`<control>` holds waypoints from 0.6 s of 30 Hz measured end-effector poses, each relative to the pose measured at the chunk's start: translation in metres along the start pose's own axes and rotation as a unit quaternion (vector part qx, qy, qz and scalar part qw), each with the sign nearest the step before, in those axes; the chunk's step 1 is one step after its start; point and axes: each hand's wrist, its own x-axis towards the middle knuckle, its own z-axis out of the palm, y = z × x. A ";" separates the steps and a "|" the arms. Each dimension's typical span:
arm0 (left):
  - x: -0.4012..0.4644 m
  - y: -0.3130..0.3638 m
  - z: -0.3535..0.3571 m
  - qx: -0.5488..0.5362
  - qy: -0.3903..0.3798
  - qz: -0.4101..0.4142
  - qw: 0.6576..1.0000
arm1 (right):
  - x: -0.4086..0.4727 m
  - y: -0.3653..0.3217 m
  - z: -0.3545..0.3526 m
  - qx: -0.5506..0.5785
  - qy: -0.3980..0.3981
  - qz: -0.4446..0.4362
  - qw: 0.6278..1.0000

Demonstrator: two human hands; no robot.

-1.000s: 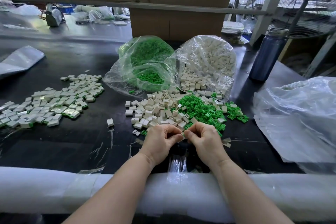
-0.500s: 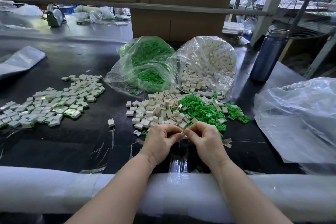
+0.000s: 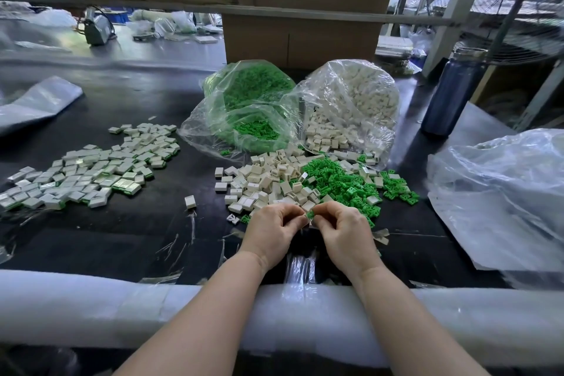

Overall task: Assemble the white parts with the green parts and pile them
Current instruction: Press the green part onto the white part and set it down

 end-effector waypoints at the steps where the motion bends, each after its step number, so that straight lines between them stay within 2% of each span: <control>1: 0.000 0.000 0.000 0.005 0.002 0.000 1.000 | 0.000 -0.001 0.000 -0.006 0.001 -0.004 1.000; 7: 0.001 -0.002 0.001 -0.002 -0.003 0.001 1.000 | -0.002 -0.003 -0.001 -0.003 0.014 -0.020 1.000; 13: 0.002 -0.003 -0.003 -0.080 -0.002 -0.011 0.997 | -0.004 -0.004 -0.003 -0.010 0.092 0.001 0.996; 18: 0.001 -0.002 -0.004 -0.100 -0.003 -0.011 0.995 | 0.001 0.003 -0.003 -0.061 0.039 0.053 0.996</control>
